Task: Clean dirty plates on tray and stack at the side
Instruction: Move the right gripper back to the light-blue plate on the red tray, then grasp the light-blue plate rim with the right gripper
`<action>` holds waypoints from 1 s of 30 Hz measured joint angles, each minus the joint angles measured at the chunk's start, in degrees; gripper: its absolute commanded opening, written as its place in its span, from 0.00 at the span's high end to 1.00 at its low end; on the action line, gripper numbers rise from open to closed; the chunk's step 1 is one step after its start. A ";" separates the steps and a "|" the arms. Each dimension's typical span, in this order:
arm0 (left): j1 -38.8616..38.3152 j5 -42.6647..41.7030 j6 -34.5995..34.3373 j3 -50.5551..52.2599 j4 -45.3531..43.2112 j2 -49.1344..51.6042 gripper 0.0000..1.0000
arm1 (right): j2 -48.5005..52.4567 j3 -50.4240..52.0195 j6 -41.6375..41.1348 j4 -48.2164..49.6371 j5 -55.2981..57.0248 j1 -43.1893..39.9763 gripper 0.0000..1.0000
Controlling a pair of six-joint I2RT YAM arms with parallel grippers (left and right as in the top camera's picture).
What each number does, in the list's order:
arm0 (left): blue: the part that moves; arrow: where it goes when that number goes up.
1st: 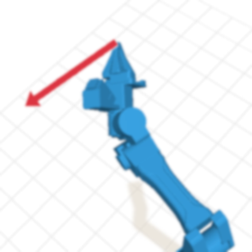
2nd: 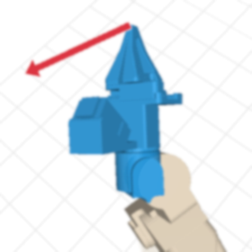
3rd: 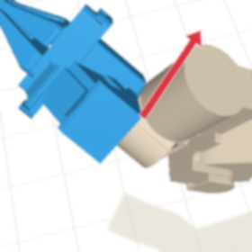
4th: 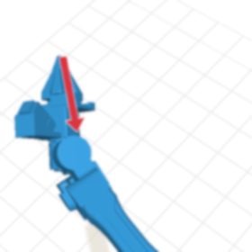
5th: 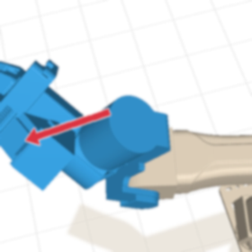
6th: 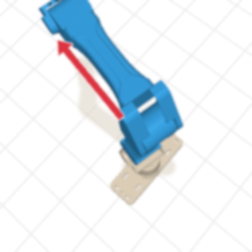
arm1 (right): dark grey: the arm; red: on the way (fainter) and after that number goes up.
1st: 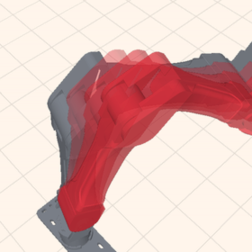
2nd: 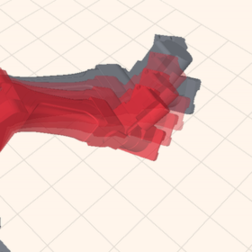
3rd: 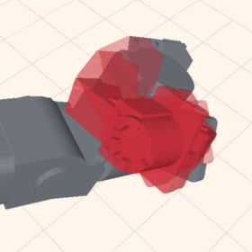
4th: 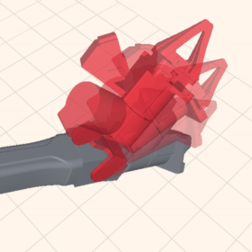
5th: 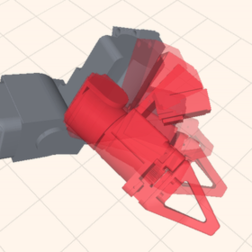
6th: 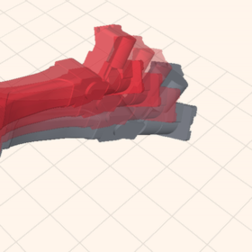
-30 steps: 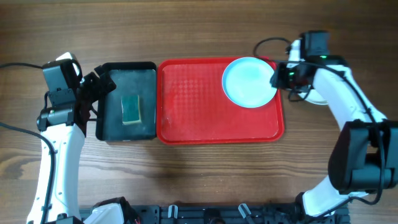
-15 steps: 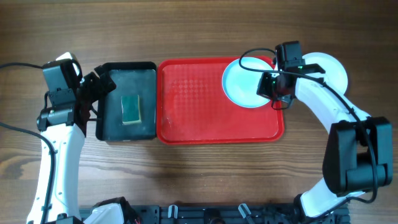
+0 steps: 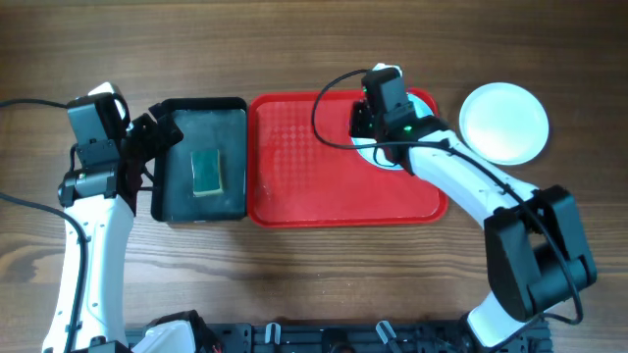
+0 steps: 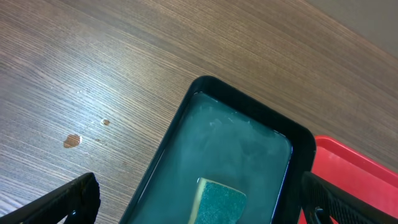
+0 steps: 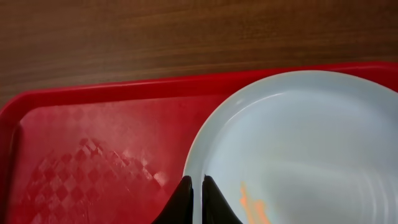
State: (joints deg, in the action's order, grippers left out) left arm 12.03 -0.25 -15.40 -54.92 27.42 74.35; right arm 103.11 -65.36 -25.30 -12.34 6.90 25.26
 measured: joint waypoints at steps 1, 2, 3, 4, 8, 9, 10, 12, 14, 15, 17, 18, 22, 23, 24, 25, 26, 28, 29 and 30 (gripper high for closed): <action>0.00 0.00 0.00 -0.02 0.00 0.00 0.00 | 0.00 0.00 -0.24 0.09 0.96 0.20 0.93; 0.00 0.02 0.00 0.00 0.00 0.00 0.00 | 0.00 0.00 -0.48 0.07 1.49 0.20 0.93; 0.00 0.02 0.00 -0.02 0.00 0.00 0.00 | 0.02 0.02 -0.92 0.42 2.19 0.20 0.93; 0.00 0.02 0.00 0.00 0.00 0.00 0.00 | 0.17 0.02 -1.57 0.87 2.21 0.17 0.93; 0.00 0.00 0.00 0.00 0.00 0.00 0.00 | 3.69 0.02 -2.27 2.16 1.03 0.15 0.93; 0.00 0.00 0.00 0.00 0.00 0.00 0.00 | 4.46 0.02 -2.38 2.16 0.81 0.15 0.93; 0.00 0.00 0.00 0.00 0.00 0.00 0.00 | 5.42 0.02 -2.64 2.14 0.63 0.15 0.93; 0.00 0.02 0.00 0.00 0.00 0.00 0.00 | 6.62 0.09 -3.28 2.10 -0.42 0.15 0.93; 0.00 0.02 0.00 0.00 0.00 0.00 0.00 | 6.84 0.09 -3.74 2.08 -1.95 0.15 0.93; 0.00 0.00 0.00 0.00 0.00 0.00 0.00 | 6.84 0.09 -4.04 2.01 -3.93 0.15 0.93; 0.00 0.00 0.00 0.00 0.00 0.00 0.00 | 6.84 0.09 -5.77 0.33 -5.84 0.15 0.94; 0.00 0.02 0.00 0.00 0.00 0.00 0.00 | 6.84 0.11 -6.64 -0.44 -6.38 0.15 0.94; 0.00 0.02 0.00 0.00 0.00 0.00 0.00 | 6.84 0.11 -8.33 -0.92 -7.96 0.15 0.93; 0.00 0.00 0.00 0.00 0.00 0.00 0.00 | 6.84 0.11 -8.37 -0.83 -7.98 0.15 0.93; 0.00 0.02 0.00 0.00 0.00 0.00 0.00 | 6.84 0.11 -8.57 -0.61 -7.98 0.15 0.93; 0.00 0.02 0.00 0.00 0.00 0.00 0.00 | 6.84 0.11 -8.70 -0.44 -7.96 0.15 0.93; 0.00 0.00 0.00 0.00 0.00 0.00 0.00 | 6.84 0.11 -8.79 -0.46 -7.96 0.15 0.93; 0.00 0.00 0.00 0.00 0.00 0.00 0.00 | 6.84 0.11 -9.33 -0.76 -7.98 0.15 0.93; 0.00 0.00 0.00 0.00 0.00 0.00 0.00 | 6.84 0.11 -9.90 -0.98 -7.98 0.15 0.93; 0.00 0.02 0.00 0.00 0.00 0.00 0.00 | 6.84 0.11 -10.51 -1.14 -8.15 0.15 0.93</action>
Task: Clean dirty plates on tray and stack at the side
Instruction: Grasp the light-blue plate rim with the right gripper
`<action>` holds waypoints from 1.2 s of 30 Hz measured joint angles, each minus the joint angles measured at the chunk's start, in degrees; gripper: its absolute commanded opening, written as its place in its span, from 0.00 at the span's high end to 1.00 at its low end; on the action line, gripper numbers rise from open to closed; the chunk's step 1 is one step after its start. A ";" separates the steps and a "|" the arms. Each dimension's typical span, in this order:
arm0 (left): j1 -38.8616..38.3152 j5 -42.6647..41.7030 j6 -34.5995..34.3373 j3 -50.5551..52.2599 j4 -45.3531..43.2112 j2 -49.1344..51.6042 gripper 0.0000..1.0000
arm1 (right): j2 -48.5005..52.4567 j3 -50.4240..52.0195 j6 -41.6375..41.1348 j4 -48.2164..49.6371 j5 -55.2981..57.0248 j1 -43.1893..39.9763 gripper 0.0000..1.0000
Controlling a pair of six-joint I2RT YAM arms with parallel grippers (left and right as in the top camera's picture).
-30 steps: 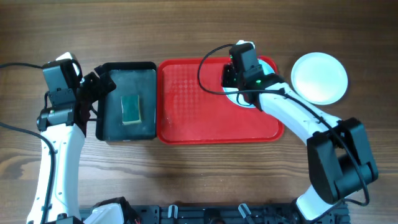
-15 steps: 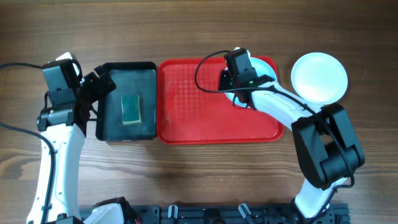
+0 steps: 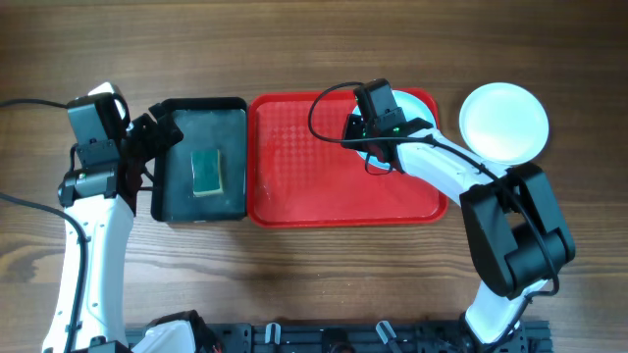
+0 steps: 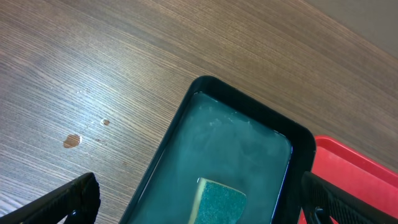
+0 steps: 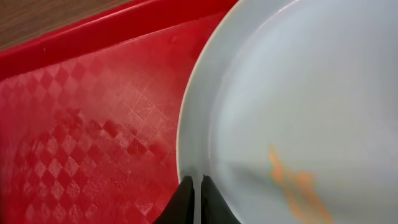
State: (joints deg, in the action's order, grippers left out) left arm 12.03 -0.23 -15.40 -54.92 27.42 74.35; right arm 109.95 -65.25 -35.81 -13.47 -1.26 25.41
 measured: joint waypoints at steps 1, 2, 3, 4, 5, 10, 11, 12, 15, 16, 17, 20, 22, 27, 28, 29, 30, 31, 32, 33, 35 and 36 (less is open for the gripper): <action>0.00 -0.02 0.00 0.00 0.00 0.00 0.00 | 0.00 0.00 -0.42 0.00 -0.42 0.04 0.93; 0.00 -0.02 0.00 0.00 0.00 0.00 0.00 | 0.00 0.00 -1.18 0.09 -1.55 0.33 0.93; 0.00 0.00 0.00 0.00 0.00 0.00 0.00 | 0.00 0.00 -1.77 0.39 -2.51 0.63 0.93; 0.00 -0.02 0.00 0.00 0.00 0.00 0.00 | 0.00 0.00 -2.36 0.98 -3.76 1.11 0.93; 0.00 -0.02 0.00 0.00 0.00 0.00 0.00 | 0.00 0.00 -2.73 1.68 -4.74 1.60 0.92; 0.00 -0.02 0.00 0.00 0.00 0.00 0.00 | 0.02 0.00 -3.85 5.79 -10.21 7.19 0.79; 0.00 -0.02 0.00 0.00 0.00 0.00 0.00 | 0.02 -0.02 -3.32 6.32 -10.78 7.98 0.73; 0.00 -0.02 0.00 0.00 0.00 0.00 0.00 | 0.02 -0.13 -2.01 6.08 -11.21 8.26 0.71; 0.00 -0.02 0.00 0.00 0.02 0.00 0.00 | -0.15 -4.17 4.83 -2.95 -12.07 6.45 0.52; 0.00 0.00 0.00 0.00 -0.04 0.00 0.00 | -0.68 -6.03 7.58 -7.65 -12.02 5.27 0.46; 0.00 0.00 0.00 0.00 0.00 0.00 0.00 | -2.29 -8.04 11.34 -12.26 -11.47 2.86 0.42; 0.00 -0.02 0.00 0.00 0.00 0.00 0.00 | -6.38 -11.06 18.97 -17.86 -8.61 -3.45 0.38; 0.00 -0.02 0.00 0.00 0.00 0.00 0.00 | -7.50 -11.63 22.67 -20.13 -5.46 -7.87 0.31; 0.00 0.00 0.00 0.00 0.00 0.00 0.00 | -7.43 -10.75 26.56 -23.06 -0.66 -14.36 0.48; 0.00 0.00 0.00 0.00 0.00 0.00 0.00 | -7.43 -9.64 27.17 -21.75 0.94 -14.71 0.55; 0.00 0.00 0.00 0.00 -0.02 0.00 0.00 | -7.43 -8.26 27.56 -19.85 1.62 -14.73 0.60; 0.00 -0.02 0.00 0.00 0.02 0.00 0.00 | -7.43 -6.86 27.93 -18.43 2.01 -14.73 0.61; 0.00 0.00 0.00 -0.02 -0.02 0.00 0.00 | -7.43 -5.64 28.35 -17.70 2.49 -14.73 0.61; 0.00 -0.02 0.00 -0.02 0.00 0.00 0.00 | -7.43 -4.61 28.96 -16.76 2.99 -14.73 0.60; 0.00 -0.02 0.00 -0.02 -0.02 0.00 0.00 | -7.43 -3.74 29.49 -15.63 3.76 -14.73 0.60; 0.00 0.00 0.00 -0.02 0.00 0.00 0.00 | -7.41 -2.45 29.97 -13.94 5.53 -14.73 0.62; 0.00 -0.02 0.00 -0.02 0.00 0.00 0.00 | -7.15 -2.34 30.12 -13.22 6.27 -14.73 0.64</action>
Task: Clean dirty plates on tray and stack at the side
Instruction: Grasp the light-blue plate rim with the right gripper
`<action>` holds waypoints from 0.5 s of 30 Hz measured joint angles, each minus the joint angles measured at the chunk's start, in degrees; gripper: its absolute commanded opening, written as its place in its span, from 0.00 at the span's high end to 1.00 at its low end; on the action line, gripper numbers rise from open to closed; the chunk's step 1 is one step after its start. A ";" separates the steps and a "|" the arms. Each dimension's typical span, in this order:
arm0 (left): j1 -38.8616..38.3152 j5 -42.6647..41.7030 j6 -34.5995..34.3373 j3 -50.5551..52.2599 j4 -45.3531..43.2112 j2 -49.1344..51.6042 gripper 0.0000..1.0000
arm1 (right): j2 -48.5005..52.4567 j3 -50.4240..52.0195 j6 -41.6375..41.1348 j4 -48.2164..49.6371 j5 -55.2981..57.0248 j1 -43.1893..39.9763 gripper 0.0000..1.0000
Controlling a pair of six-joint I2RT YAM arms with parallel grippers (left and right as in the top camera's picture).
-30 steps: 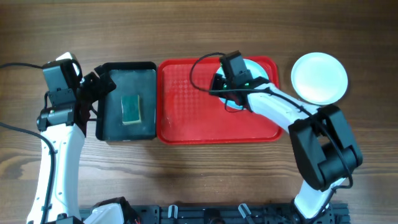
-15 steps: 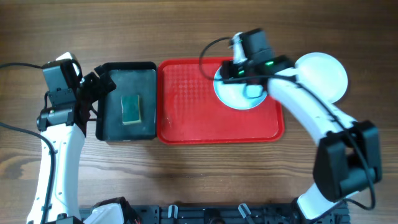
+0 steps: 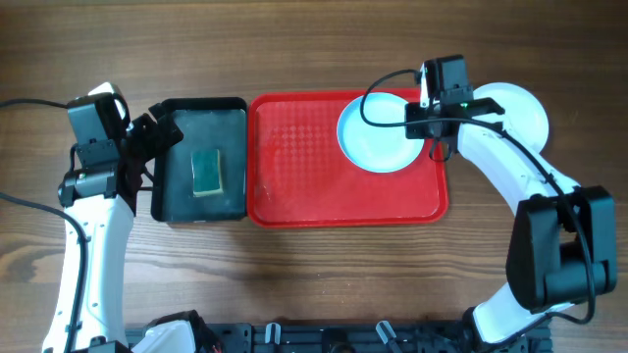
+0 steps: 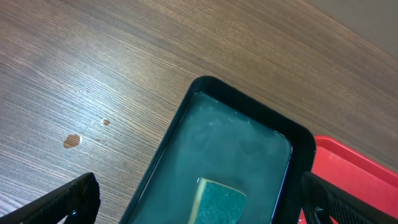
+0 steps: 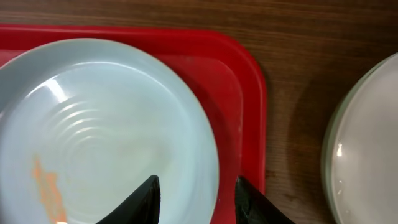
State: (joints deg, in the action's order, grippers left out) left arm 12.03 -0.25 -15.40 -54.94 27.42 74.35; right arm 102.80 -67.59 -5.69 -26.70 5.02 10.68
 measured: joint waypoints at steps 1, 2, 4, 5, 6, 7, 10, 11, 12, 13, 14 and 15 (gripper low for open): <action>0.00 0.00 0.00 0.00 0.00 0.00 0.00 | 0.24 0.00 0.02 0.63 0.26 -0.02 0.64; 0.00 0.00 0.00 0.00 0.00 0.00 0.00 | 0.63 0.00 0.24 1.27 0.55 -0.02 0.65; 0.00 0.00 0.00 0.00 0.00 0.00 0.00 | 2.32 0.00 0.44 2.38 1.07 -0.02 0.68; 0.00 0.00 0.00 0.00 0.00 0.00 0.00 | 3.15 0.00 0.55 2.82 1.11 0.00 0.69; 0.00 0.00 0.00 0.00 0.00 0.00 0.00 | 4.00 0.00 0.66 3.04 1.29 0.00 0.70; 0.00 0.00 0.00 0.00 0.00 0.00 0.00 | 4.70 0.00 0.68 3.21 1.31 0.00 0.70; 0.00 0.02 0.00 0.00 -0.02 0.00 0.00 | 6.32 0.02 0.68 3.28 1.49 0.00 0.71; 0.00 0.00 0.00 0.00 0.00 0.00 0.00 | 6.38 0.02 0.68 3.32 1.49 -0.02 0.73; 0.00 0.00 0.00 0.00 0.00 0.00 0.00 | 6.40 0.02 0.68 3.43 1.49 -0.02 0.75; 0.00 0.00 0.00 0.00 0.00 0.00 0.00 | 6.40 0.02 0.85 3.45 1.49 -0.02 0.76; 0.00 0.02 0.00 0.00 0.00 0.00 0.00 | 6.40 0.02 0.83 3.45 1.51 0.00 0.77; 0.00 0.00 0.00 0.00 0.00 0.00 0.00 | 6.40 0.02 0.87 3.45 1.51 -0.02 0.78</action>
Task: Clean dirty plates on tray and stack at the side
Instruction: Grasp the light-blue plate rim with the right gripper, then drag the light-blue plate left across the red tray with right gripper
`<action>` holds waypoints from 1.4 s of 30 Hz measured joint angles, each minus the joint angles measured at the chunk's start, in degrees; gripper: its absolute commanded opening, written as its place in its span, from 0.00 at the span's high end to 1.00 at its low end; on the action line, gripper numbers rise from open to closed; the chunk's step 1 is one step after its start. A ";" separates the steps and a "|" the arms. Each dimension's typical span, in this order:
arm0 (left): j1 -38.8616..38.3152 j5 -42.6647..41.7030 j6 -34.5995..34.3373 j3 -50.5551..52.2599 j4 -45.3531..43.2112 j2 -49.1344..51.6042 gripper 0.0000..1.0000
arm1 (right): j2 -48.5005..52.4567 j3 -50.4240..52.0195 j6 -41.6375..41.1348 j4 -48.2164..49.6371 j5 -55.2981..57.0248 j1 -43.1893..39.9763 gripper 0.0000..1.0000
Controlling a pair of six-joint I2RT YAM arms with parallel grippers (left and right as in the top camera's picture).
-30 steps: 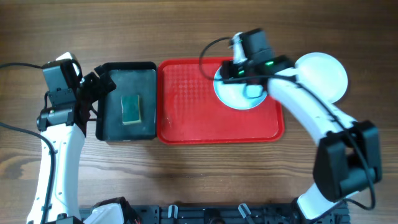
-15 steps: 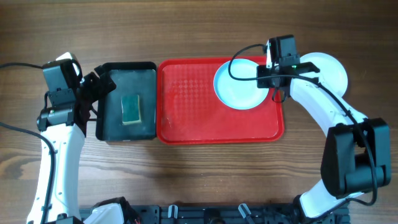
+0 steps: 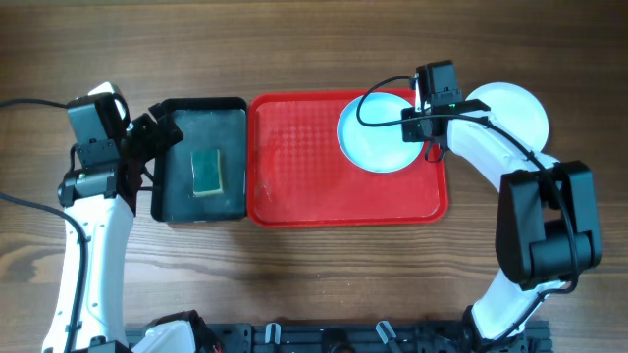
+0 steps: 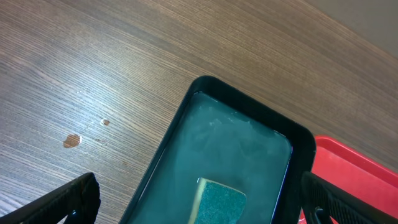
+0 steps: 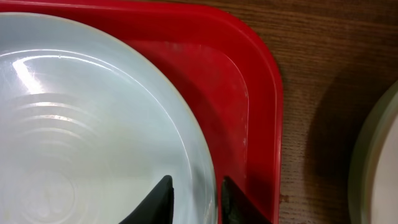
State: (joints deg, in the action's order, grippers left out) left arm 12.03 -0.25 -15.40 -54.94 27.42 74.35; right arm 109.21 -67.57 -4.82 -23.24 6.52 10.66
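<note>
A pale blue plate (image 3: pixel 378 132) lies in the right end of the red tray (image 3: pixel 343 191). My right gripper (image 3: pixel 429 132) is at the plate's right rim. In the right wrist view the plate (image 5: pixel 93 124) fills the left. The right gripper (image 5: pixel 196 200) is open, one finger over the plate and the other over the tray (image 5: pixel 249 74), with the rim between them. My left gripper (image 4: pixel 199 208) hangs wide open above the black basin (image 4: pixel 242 112), over a green sponge (image 4: pixel 221 202).
A stack of white clean plates (image 3: pixel 510 113) stands on the table just right of the tray; its edge (image 5: pixel 379 162) shows in the right wrist view. The basin (image 3: pixel 201 162) with the sponge (image 3: pixel 207 173) sits against the tray's left end. Small spots (image 4: pixel 71 141) mark the wood.
My right gripper has come closer to the plate's right rim and its fingers stand nearer together on either side of it. The left arm, basin and sponge are unchanged.
My right gripper was shut at the plate's left rim on the tray, and still shut there a second later. Then it was open at the plate's right side, with the plate lying a little further left. Now it straddles that rim. The left arm stayed still.
</note>
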 measured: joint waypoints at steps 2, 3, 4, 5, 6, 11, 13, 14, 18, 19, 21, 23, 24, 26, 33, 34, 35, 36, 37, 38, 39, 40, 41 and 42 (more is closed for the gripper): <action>0.00 0.00 0.00 0.00 0.00 0.00 0.00 | 0.00 0.00 0.00 -0.02 0.00 0.02 0.79; 0.00 0.00 0.00 0.00 0.00 0.00 0.00 | 0.00 0.00 0.00 -0.02 0.00 0.00 0.79; 0.00 0.00 0.00 0.00 0.00 0.00 0.00 | 0.00 0.00 0.00 -0.04 0.00 0.02 0.79; 0.00 0.00 0.00 0.00 0.00 0.00 0.00 | 0.00 0.00 0.00 -0.09 0.02 0.02 0.80; 0.00 0.02 0.00 0.00 -0.02 0.00 0.00 | 0.00 0.00 0.02 -0.15 0.07 0.00 0.82; 0.00 0.00 0.00 0.00 0.00 0.00 0.00 | 0.00 0.00 1.07 -0.26 0.42 0.02 0.87; 0.00 0.00 0.00 0.00 0.00 0.00 0.00 | 0.00 0.00 1.29 -0.26 0.44 0.00 0.86; 0.00 0.00 0.00 0.00 -0.02 0.00 0.00 | 0.00 0.00 1.49 -0.26 0.44 0.00 0.86; 0.00 0.02 0.00 0.00 0.00 0.00 0.00 | 0.00 0.00 2.16 -0.26 0.44 0.02 0.85; 0.00 0.00 0.00 0.00 0.00 0.00 0.00 | 0.00 0.00 2.19 -0.26 0.44 0.00 0.85; 0.00 0.00 0.00 0.00 0.00 0.00 0.00 | 0.00 0.00 2.36 -0.26 0.44 -0.02 0.82; 0.00 0.00 0.00 0.00 0.00 0.00 0.00 | 0.09 0.00 2.56 -0.24 0.44 -0.28 0.83; 0.00 0.00 0.00 0.00 0.00 0.00 0.00 | 0.33 0.00 2.58 -0.24 0.42 -0.50 0.83; 0.00 0.02 0.00 0.00 0.00 0.00 0.00 | 0.63 0.00 2.58 -0.24 0.37 -0.76 0.88; 0.00 0.02 0.00 0.00 0.00 0.00 0.00 | 0.74 0.00 0.72 0.13 -4.63 -1.11 0.96; 0.00 0.02 0.00 0.00 0.00 0.00 0.00 | 0.74 0.00 0.37 0.00 -6.05 -1.14 0.96; 0.00 0.00 0.00 0.00 0.00 0.00 0.00 | 0.74 0.00 -0.09 -0.50 -8.20 -1.11 0.96; 0.00 0.00 0.00 0.00 0.00 0.00 0.00 | 0.74 -0.02 -0.90 -1.51 -10.05 -1.11 0.96; 0.00 0.00 0.00 0.00 0.00 0.00 0.00 | 0.74 -0.09 -1.90 -2.25 -11.54 -1.14 0.96; 0.00 0.00 0.00 0.00 0.00 0.00 0.00 | 0.74 -0.09 -3.50 -3.34 -13.31 -1.11 0.96; 0.00 0.00 0.00 0.00 0.00 0.00 0.00 | 0.74 -0.09 -4.96 -3.82 -15.52 -1.14 0.96; 0.00 0.02 0.00 0.00 -0.02 0.00 0.00 | 0.74 -0.07 -7.08 -4.33 -19.10 -1.18 0.96; 0.00 0.00 0.00 0.00 0.00 0.00 0.00 | 0.74 -0.04 -8.70 -4.63 -22.38 -1.11 0.96; 0.00 0.00 0.00 0.00 0.00 0.00 0.00 | 0.76 -0.04 -10.78 -4.57 -25.83 -0.94 0.96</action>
State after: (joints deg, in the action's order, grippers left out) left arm 12.03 -0.25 -15.40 -54.94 27.42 74.35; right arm 109.97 -67.61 -15.59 -27.81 -19.31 9.72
